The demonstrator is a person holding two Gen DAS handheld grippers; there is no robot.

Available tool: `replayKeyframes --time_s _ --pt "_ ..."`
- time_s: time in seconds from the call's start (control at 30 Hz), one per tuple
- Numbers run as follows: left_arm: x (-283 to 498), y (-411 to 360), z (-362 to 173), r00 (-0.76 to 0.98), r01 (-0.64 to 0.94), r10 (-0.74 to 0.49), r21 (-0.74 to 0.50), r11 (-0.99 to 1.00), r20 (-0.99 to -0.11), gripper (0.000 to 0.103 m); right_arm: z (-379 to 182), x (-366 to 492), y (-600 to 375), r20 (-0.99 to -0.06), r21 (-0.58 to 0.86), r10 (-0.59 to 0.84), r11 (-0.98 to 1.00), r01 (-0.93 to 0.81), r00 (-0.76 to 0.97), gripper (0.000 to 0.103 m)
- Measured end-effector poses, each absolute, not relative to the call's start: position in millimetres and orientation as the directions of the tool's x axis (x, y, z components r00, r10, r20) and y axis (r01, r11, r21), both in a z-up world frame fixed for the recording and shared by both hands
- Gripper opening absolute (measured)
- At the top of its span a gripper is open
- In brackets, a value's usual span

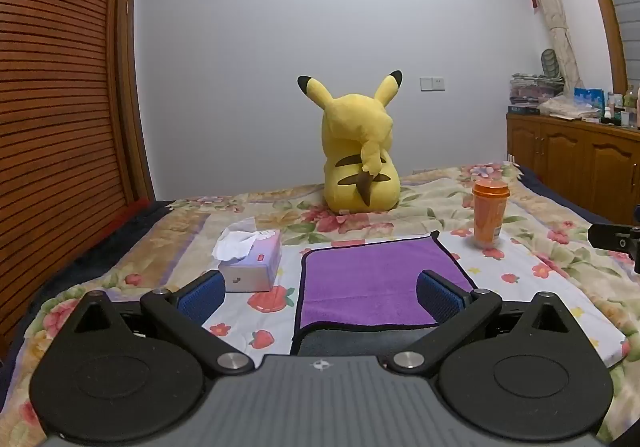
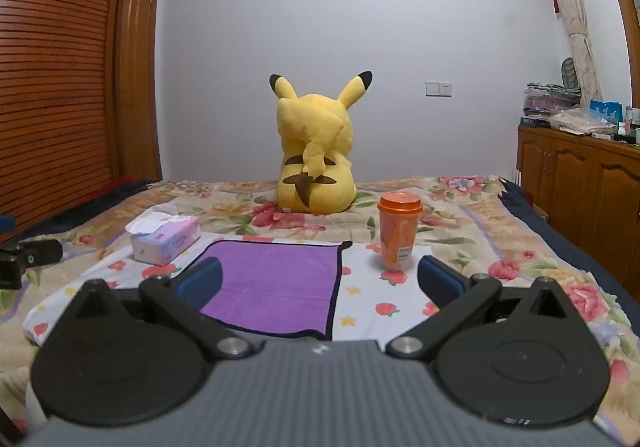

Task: Fold towel

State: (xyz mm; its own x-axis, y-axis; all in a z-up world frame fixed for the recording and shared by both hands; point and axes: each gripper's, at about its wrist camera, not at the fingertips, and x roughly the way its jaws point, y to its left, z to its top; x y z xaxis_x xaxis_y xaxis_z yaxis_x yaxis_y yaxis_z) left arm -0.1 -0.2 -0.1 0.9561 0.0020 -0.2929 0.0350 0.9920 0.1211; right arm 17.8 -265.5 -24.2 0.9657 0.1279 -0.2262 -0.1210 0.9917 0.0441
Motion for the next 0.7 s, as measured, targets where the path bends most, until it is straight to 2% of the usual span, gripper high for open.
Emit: replayKeyframes --time_s 0.7 --pt "-0.1 -0.2 -0.1 0.957 0.034 0.003 0.121 0.992 -0.291 0.103 -24.9 18.3 -266.8 -0.232 0.044 0.127 0.992 -0.120 0.965 0.103"
